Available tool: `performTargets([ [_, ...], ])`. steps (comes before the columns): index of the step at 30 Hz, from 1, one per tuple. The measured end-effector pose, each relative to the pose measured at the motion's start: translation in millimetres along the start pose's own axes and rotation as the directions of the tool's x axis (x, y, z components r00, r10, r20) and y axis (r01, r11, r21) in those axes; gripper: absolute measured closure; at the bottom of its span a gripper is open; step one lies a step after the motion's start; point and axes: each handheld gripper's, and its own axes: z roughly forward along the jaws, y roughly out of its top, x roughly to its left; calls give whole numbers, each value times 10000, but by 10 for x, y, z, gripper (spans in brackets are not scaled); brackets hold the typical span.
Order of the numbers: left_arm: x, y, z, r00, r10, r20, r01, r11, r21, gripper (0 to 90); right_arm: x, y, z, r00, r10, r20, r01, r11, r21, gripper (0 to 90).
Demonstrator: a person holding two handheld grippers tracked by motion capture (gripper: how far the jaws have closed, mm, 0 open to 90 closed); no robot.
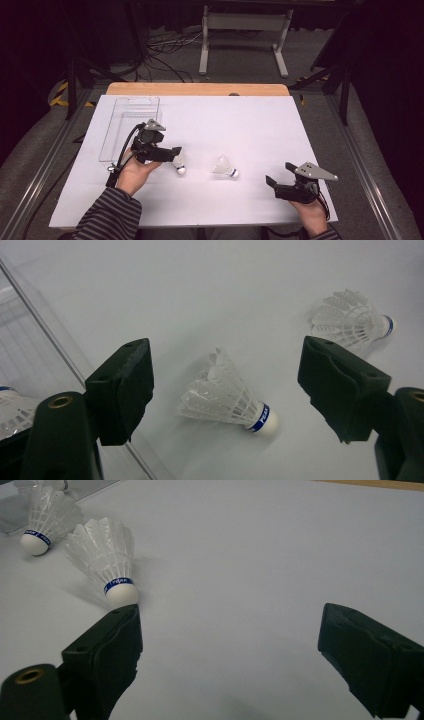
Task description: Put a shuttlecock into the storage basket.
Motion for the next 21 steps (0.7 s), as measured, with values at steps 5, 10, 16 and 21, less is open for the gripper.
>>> performTargets([
  [5, -17, 60, 39, 9992, 401, 1, -400, 9986, 356, 251, -1, 0, 1, 10000, 5, -9, -5, 10000, 5, 111],
  [10, -13, 103, 75, 9991, 433, 1, -432, 9964, 727, 263, 0, 0, 0, 10000, 5, -5, -5, 10000, -5, 111],
  [16, 25, 144, 117, 9996, 227, -162, -206, 9927, 1185, 289, -1, 0, 1, 10000, -12, -16, 12, 10000, 10, 111],
  [21, 59, 155, 148, 9998, 34, -199, -6, 9906, 1365, 302, 0, -1, 2, 10000, -34, -6, 34, 10000, 14, 111],
])
